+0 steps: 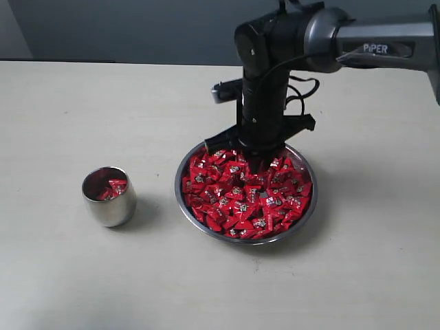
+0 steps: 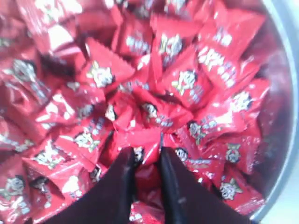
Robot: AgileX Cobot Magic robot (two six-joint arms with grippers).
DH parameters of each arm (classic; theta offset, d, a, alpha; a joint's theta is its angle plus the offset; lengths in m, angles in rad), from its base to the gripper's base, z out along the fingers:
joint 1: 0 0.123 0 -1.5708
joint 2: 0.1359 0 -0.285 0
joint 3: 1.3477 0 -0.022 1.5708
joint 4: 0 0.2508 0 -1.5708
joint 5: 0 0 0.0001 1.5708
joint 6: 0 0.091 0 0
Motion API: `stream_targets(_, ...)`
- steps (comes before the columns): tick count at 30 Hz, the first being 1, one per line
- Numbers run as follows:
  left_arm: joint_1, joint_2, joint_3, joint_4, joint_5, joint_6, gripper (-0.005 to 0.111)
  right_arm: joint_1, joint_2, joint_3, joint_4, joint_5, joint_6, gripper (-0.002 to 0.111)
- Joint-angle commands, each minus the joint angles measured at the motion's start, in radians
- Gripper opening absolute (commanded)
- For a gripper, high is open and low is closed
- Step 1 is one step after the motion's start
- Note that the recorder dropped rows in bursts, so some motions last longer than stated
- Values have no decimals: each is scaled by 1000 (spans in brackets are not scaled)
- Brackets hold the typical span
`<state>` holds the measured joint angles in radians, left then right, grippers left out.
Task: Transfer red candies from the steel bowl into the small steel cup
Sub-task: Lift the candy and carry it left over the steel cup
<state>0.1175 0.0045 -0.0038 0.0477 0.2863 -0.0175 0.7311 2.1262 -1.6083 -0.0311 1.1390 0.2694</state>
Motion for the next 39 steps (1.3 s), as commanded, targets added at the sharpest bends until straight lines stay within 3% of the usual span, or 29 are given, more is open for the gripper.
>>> stream_targets(1, 1, -4, 4, -3, -2, -2, 0, -2, -42, -60, -27, -39, -10, 0)
stream_targets(7, 1, -4, 4, -3, -2, -2, 0, -2, -62, -62, -1, -179, -28, 0)
stream_targets(10, 1, -4, 4, -3, -2, -2, 0, -2, -62, -62, 125, -272, -128, 0)
stream_targets(18, 1, -4, 4, -3, -2, -2, 0, -2, -52, -62, 769, -423, -764, -1)
stream_targets(21, 1, -4, 4, -3, -2, -2, 0, 0, -45, -62, 876, -405, -941, -1)
stream_targets(28, 1, -4, 4, -3, -2, -2, 0, 43, -5, -154, 836, -308, -1017, -1)
stream_targets(39, 1, -4, 4, -3, -2, -2, 0, 188, 125, -435, 438, -124, -966, -1)
